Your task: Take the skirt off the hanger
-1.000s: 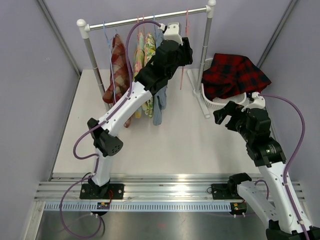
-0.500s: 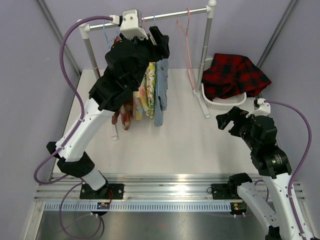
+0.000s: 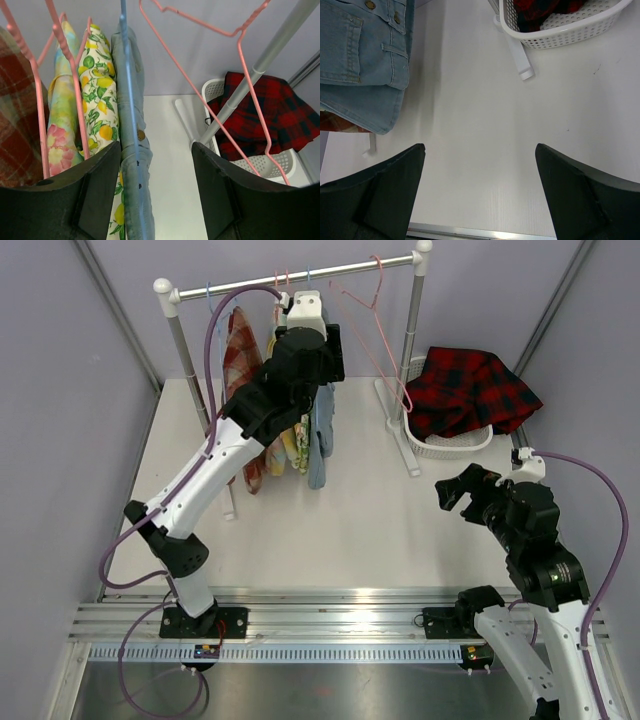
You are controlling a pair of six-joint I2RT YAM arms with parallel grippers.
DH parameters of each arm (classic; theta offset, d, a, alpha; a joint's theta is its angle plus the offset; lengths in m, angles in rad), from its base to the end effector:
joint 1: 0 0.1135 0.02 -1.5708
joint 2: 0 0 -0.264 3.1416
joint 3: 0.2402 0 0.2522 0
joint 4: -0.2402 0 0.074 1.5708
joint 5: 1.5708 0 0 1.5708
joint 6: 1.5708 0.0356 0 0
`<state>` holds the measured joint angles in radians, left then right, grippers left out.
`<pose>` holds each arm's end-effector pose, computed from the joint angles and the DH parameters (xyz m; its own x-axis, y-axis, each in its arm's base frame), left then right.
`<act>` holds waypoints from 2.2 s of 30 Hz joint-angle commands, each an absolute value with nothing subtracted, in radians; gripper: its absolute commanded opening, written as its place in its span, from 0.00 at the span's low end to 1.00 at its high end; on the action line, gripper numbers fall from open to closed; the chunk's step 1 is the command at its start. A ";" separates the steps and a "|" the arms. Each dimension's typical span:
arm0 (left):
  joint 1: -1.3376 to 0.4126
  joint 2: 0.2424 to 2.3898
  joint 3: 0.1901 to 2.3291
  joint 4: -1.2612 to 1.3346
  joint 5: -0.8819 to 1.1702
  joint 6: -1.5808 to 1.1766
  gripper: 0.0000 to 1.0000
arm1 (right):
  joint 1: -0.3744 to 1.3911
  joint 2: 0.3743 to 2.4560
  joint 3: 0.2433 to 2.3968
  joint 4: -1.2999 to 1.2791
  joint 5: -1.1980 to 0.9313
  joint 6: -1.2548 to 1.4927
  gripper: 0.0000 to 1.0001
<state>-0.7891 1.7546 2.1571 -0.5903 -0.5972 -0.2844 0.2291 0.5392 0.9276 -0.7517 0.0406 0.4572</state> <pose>0.2761 -0.2497 0.5049 -0.1817 -0.1463 -0.9724 0.1529 0.9727 -0.1749 0.0976 0.0213 0.3584 -0.3944 0.3609 -0.8451 -0.0177 0.9165 0.3997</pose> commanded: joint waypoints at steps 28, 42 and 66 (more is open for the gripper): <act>-0.686 1.844 2.352 -0.712 -0.477 -0.357 0.00 | 0.233 0.564 0.997 -0.724 0.032 0.408 1.00; -0.716 1.723 2.436 -0.739 -0.384 -0.382 0.00 | 0.352 0.909 1.374 -0.560 -0.120 0.374 1.00; -0.736 1.643 2.326 -0.687 -0.390 -0.411 0.00 | 1.238 1.384 1.534 -0.369 0.801 0.253 1.00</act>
<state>-0.7322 1.7390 2.3299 -0.8238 -0.3958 -0.4011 1.2312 1.3876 1.4925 -0.5064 0.7204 0.2947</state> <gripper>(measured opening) 0.024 0.993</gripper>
